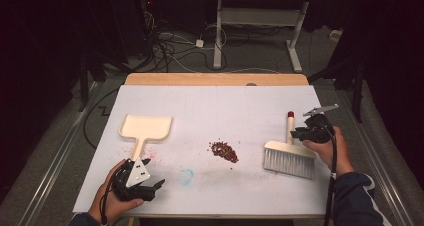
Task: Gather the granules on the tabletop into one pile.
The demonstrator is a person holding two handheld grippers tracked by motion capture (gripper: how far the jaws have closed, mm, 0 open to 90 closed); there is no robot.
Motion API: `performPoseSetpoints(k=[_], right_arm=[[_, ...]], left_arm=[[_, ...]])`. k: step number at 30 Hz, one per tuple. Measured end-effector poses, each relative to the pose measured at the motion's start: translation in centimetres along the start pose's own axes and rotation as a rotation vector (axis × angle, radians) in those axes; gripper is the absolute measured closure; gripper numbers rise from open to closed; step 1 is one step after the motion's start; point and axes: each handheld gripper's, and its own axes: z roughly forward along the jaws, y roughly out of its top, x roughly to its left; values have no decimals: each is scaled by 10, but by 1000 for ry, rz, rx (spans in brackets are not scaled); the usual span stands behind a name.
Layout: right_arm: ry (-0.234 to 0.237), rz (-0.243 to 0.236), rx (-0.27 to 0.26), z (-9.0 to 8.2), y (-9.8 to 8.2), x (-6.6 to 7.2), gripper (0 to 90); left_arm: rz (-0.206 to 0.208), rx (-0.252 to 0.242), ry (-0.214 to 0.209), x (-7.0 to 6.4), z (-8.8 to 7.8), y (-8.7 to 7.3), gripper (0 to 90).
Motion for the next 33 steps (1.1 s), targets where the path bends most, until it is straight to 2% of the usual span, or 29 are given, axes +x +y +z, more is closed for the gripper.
performPoseSetpoints(k=[1,3,5,8,12,14,17,18,20,21,24,29,33], right_arm=[[-32,-10,14,4,0,1,727],[-79,-10,9,10,1,1,731],[-75,-1,-2,13,2,1,718],[-101,-16,1,16,5,4,705],[-134,-26,-11,13,5,7,676],[-133,-20,-59,8,5,7,658],[-98,-33,-184,-4,7,10,637],[-93,-49,-218,-8,8,13,631],[-95,-52,-277,-16,10,18,607],[-79,-47,-308,-20,11,21,604],[-74,-44,-343,-29,14,27,571],[-56,-50,-439,-43,18,38,490],[-50,-71,-464,-48,18,48,398]], left_arm=[[2,1,0,0,0,0,199],[4,1,0,0,0,0,199],[4,1,0,0,1,0,199],[1,0,0,0,0,0,199],[3,-2,1,0,0,0,199],[1,-5,0,0,0,0,199],[-4,-6,7,1,0,0,199],[-2,-8,10,1,0,1,199],[-3,-13,11,1,0,1,199],[0,-11,12,1,-1,1,199],[-3,-11,13,1,0,1,199],[-3,-12,15,1,-1,1,199],[-3,-12,20,1,-2,1,199]])
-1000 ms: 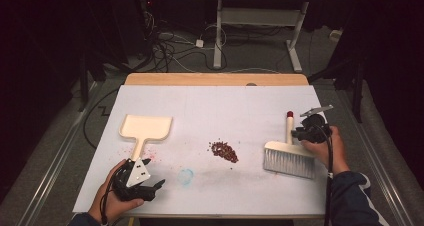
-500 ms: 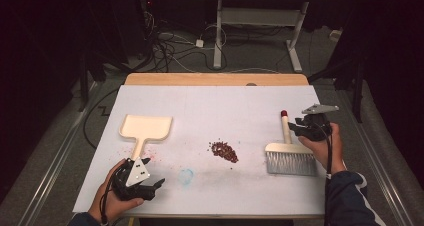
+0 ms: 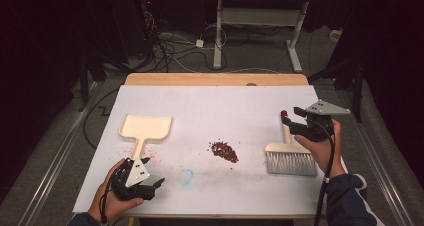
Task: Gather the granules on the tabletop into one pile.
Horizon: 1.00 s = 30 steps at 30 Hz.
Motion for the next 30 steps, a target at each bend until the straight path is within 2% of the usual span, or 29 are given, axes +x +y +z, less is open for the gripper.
performPoseSetpoints(k=[2,10,15,20,30], right_arm=[[1,-10,-11,-2,0,4,355],[10,-30,-83,-19,-2,16,291],[-6,-41,-109,-29,-6,23,233],[-13,-68,-135,-38,-11,30,222],[1,-124,-123,-49,-34,44,199]], left_arm=[[0,-3,0,0,0,0,199],[-6,-2,-2,0,-2,0,199],[-7,-1,2,0,-2,-1,199],[-8,-4,7,0,-3,0,199],[-14,-6,8,0,-3,0,199]])
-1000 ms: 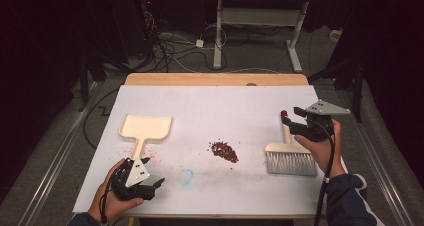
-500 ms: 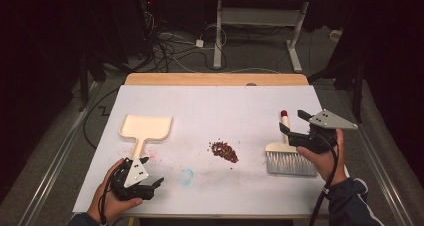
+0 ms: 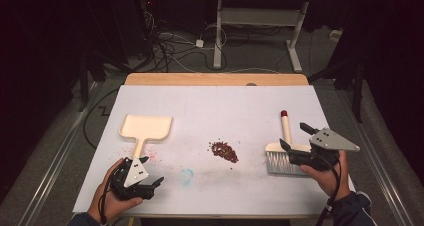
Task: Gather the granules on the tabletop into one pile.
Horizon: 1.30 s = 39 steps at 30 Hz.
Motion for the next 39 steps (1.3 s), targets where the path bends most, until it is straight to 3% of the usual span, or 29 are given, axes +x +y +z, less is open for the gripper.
performPoseSetpoints(k=[4,6,12,14,16,20,28,39], right_arm=[[-10,-43,8,-3,-9,6,199],[14,-37,-9,-5,-15,7,199],[33,-34,12,-7,-36,12,200],[17,-52,27,-8,-42,17,201],[30,-35,27,-10,-48,20,202],[42,-66,51,-12,-56,28,203],[61,-81,57,-10,-58,33,203],[37,-86,46,-12,-55,34,203]], left_arm=[[1,-1,0,0,0,0,199],[-1,0,0,0,1,1,199],[8,5,7,1,3,2,199],[9,2,9,1,3,2,199],[9,1,11,1,3,2,199],[3,3,16,1,2,1,199],[8,-8,23,-1,1,2,199],[9,-7,18,-1,0,1,199]])
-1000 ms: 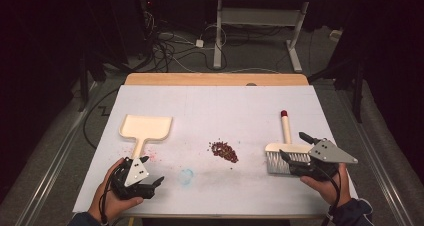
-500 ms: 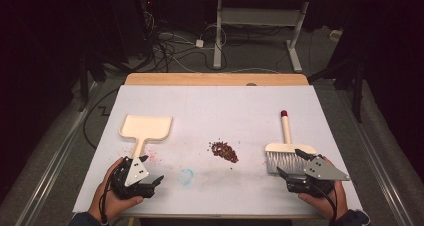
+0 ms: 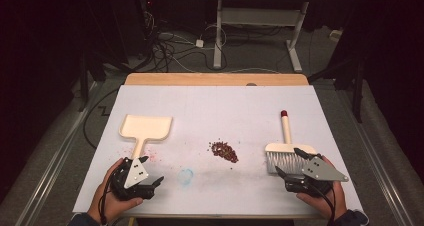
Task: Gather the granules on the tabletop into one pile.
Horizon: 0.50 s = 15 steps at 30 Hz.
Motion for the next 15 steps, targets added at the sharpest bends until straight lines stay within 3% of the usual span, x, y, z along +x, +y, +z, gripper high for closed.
performPoseSetpoints(k=[15], right_arm=[[-3,4,-8,0,1,-2,203]], left_arm=[[-3,11,-2,1,0,-1,199]])
